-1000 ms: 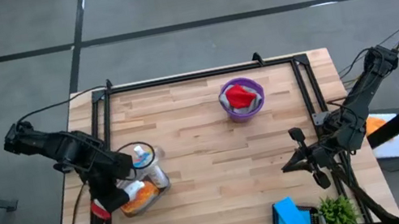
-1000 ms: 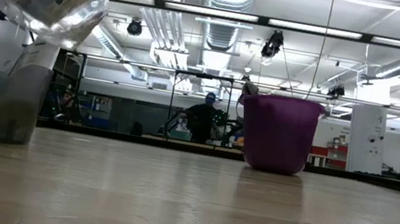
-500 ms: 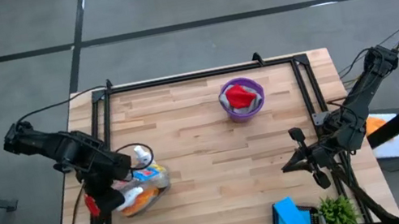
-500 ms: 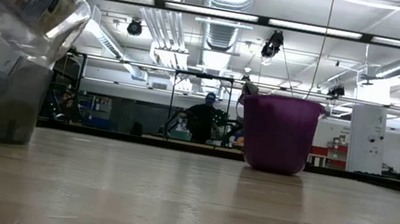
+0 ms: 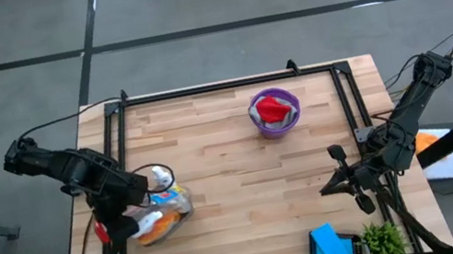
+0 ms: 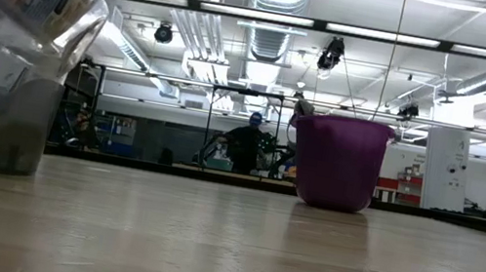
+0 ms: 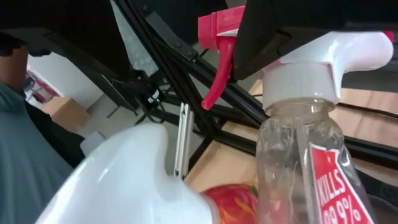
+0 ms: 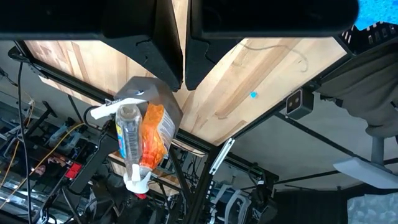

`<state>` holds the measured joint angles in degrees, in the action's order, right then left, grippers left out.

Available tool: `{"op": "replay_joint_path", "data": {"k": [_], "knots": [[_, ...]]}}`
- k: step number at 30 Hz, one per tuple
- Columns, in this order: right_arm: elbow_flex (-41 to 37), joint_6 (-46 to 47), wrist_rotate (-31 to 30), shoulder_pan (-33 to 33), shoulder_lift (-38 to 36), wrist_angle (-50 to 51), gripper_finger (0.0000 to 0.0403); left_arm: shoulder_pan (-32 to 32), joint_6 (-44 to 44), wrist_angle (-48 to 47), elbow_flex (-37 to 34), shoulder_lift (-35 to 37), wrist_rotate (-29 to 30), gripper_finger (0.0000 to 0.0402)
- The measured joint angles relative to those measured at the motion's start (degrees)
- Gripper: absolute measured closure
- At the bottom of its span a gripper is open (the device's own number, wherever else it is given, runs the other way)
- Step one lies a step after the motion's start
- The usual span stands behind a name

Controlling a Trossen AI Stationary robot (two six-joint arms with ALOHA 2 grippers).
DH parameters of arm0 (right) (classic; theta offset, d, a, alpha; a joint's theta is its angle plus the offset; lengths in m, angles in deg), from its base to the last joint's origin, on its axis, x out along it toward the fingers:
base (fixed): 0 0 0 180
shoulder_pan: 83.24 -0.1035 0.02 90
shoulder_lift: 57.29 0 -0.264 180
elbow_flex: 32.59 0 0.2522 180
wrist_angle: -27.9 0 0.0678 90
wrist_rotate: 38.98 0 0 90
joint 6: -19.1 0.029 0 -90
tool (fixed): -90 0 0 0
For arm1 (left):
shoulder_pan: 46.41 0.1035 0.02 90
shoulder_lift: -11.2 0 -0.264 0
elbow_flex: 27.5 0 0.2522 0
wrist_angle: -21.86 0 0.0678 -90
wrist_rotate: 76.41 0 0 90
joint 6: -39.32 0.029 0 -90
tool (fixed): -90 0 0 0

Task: Pick & Place Kitchen Items
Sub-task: Adjust the transparent spray bottle in the gray bin

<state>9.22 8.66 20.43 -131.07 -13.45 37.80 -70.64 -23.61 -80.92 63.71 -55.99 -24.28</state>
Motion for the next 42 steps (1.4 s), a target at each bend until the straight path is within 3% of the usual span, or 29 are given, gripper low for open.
{"op": "replay_joint_path", "data": {"k": [6, 11, 17, 26, 42], "knots": [[-0.02, 0.00, 0.00, -0.02, 0.00, -0.01, 0.0385, 0.99, -1.53, -0.12, 0.07, 0.73, -0.05, 0.0117], [-0.02, 0.04, 0.00, -0.02, 0.00, -0.01, 0.0385, 2.09, -4.87, -0.17, 0.11, 0.73, 5.66, 0.0117], [-0.02, 0.04, 0.00, -0.02, 0.00, 0.00, 0.0385, 3.43, 0.62, -0.16, -0.03, 0.73, 9.49, 0.0117], [-0.02, 0.04, 0.00, -0.02, 0.00, 0.00, 0.0385, 3.50, 7.28, -1.05, -0.26, 0.71, 10.47, 0.0117], [-0.02, 0.02, 0.00, 0.00, -0.02, -0.01, 0.0385, 3.48, 4.65, -0.90, -0.92, 0.67, 13.03, 0.0117]]}}
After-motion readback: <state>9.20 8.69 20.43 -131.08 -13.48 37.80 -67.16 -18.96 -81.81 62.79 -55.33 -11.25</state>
